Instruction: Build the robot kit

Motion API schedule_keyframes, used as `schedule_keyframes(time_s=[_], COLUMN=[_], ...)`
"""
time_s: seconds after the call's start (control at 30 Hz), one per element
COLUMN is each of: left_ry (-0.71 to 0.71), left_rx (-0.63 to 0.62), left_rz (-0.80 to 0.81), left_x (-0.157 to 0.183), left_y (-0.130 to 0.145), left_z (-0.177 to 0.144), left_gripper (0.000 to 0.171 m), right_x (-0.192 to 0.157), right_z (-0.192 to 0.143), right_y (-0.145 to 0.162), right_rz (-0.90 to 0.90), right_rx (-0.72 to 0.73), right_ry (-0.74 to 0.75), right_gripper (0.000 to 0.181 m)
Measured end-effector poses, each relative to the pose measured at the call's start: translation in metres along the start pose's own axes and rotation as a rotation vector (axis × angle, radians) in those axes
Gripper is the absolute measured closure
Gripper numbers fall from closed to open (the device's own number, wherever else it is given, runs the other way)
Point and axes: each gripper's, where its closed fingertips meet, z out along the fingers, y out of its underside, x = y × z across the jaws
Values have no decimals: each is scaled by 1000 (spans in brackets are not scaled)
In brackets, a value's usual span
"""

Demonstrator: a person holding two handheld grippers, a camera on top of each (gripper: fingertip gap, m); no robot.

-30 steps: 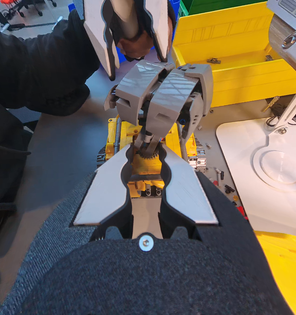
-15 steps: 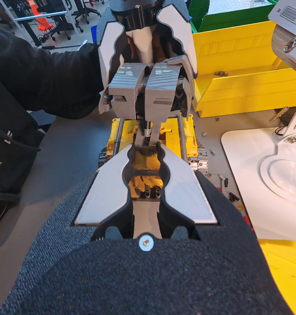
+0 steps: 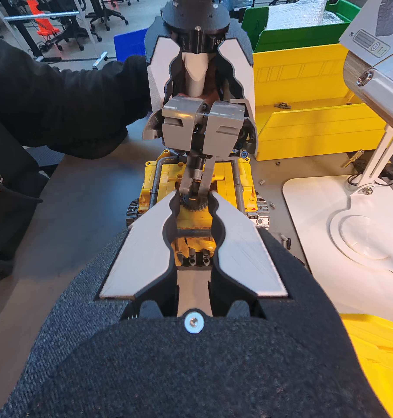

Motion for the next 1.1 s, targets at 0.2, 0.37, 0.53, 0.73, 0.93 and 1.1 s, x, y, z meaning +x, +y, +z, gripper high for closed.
schedule_keyframes(time_s=[0.2, 0.37, 0.53, 0.73, 0.93, 1.1], left_ry=[43, 110, 168, 205, 205, 207], left_rx=[50, 141, 229, 266, 268, 268], left_rz=[-56, -134, -252, -358, -359, -362], left_x=[-3, 0, 0, -4, -5, -5], left_y=[2, -11, -26, -29, -29, -28], left_z=[-3, -11, -16, -14, -17, -17], left_gripper=[89, 89, 89, 89, 89, 89], right_x=[1, -5, -5, -1, -2, -1], right_z=[0, -5, -13, -17, -14, -13], right_y=[-7, -27, -52, -55, -54, -54], right_rz=[64, 148, 343, 416, 412, 410], right_rx=[55, 118, 222, 237, 231, 232], right_ry=[-20, -42, -44, -21, -19, -16], right_gripper=[158, 159, 159, 158, 158, 158])
